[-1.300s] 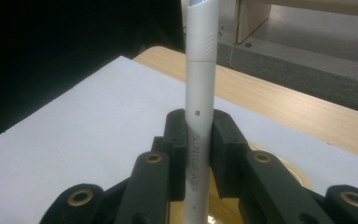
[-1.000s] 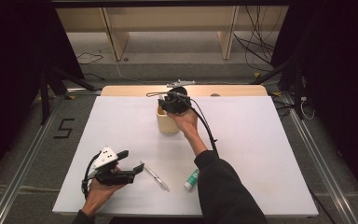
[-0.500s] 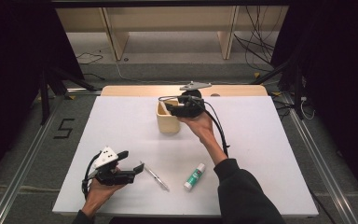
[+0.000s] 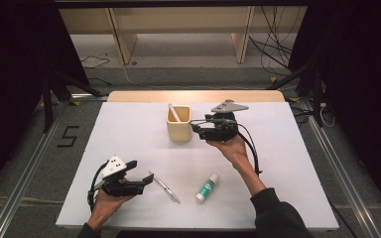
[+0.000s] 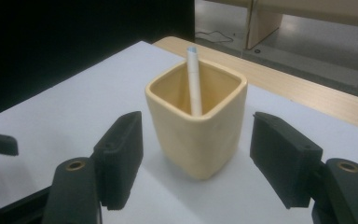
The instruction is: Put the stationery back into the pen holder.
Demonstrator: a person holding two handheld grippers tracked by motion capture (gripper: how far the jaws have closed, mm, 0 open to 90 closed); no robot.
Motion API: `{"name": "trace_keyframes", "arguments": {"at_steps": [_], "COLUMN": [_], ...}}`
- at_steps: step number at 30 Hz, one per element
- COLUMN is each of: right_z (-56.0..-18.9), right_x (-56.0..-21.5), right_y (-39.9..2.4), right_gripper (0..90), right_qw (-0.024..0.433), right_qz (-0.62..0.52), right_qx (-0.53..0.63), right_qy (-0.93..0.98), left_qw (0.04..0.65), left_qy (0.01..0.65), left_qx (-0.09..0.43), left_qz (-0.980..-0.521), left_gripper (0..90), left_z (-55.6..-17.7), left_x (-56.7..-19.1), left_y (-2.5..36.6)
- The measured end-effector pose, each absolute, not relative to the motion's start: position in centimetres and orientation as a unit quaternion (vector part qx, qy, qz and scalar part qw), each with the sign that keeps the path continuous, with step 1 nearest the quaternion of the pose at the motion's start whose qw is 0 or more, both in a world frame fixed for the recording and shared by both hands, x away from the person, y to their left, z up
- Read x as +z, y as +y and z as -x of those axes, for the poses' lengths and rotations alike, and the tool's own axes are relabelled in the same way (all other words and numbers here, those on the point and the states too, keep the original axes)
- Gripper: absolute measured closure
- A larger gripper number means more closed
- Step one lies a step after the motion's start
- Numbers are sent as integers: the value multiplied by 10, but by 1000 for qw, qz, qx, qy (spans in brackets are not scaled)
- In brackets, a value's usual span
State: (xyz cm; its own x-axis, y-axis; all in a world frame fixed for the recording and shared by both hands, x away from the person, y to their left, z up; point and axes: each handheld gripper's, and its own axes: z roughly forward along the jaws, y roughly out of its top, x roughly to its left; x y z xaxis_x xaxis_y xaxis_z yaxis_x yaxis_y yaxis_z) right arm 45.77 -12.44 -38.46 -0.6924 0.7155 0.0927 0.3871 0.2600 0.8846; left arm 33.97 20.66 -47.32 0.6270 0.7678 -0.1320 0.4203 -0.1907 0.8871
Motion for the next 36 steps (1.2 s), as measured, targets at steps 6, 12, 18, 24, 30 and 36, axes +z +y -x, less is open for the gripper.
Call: {"name": "trace_keyframes", "arguments": {"at_steps": [6, 12, 18, 24, 30, 36], "right_z": [-438, -418, -399, -384, -371, -360], "right_x": [-390, -402, -416, -425, -430, -436], "right_y": [-145, -167, -189, -206, -215, -222], "right_gripper": [335, 333, 330, 324, 313, 307], "right_qw": [165, 163, 160, 160, 167, 173], "right_qz": [-356, -366, -378, -383, -385, -388], "right_qx": [501, 513, 529, 535, 537, 527], "right_qy": [771, 760, 743, 736, 732, 736], "left_qw": [494, 485, 479, 475, 474, 463], "left_qy": [400, 402, 403, 405, 407, 406], "left_qx": [169, 167, 162, 159, 153, 150], "left_qz": [-753, -759, -763, -765, -766, -774], "left_gripper": [156, 156, 156, 156, 156, 156], "left_z": [-340, -340, -340, -340, -340, -340], "left_x": [-472, -470, -469, -469, -468, -464], "left_y": [204, 200, 195, 192, 188, 180]}}
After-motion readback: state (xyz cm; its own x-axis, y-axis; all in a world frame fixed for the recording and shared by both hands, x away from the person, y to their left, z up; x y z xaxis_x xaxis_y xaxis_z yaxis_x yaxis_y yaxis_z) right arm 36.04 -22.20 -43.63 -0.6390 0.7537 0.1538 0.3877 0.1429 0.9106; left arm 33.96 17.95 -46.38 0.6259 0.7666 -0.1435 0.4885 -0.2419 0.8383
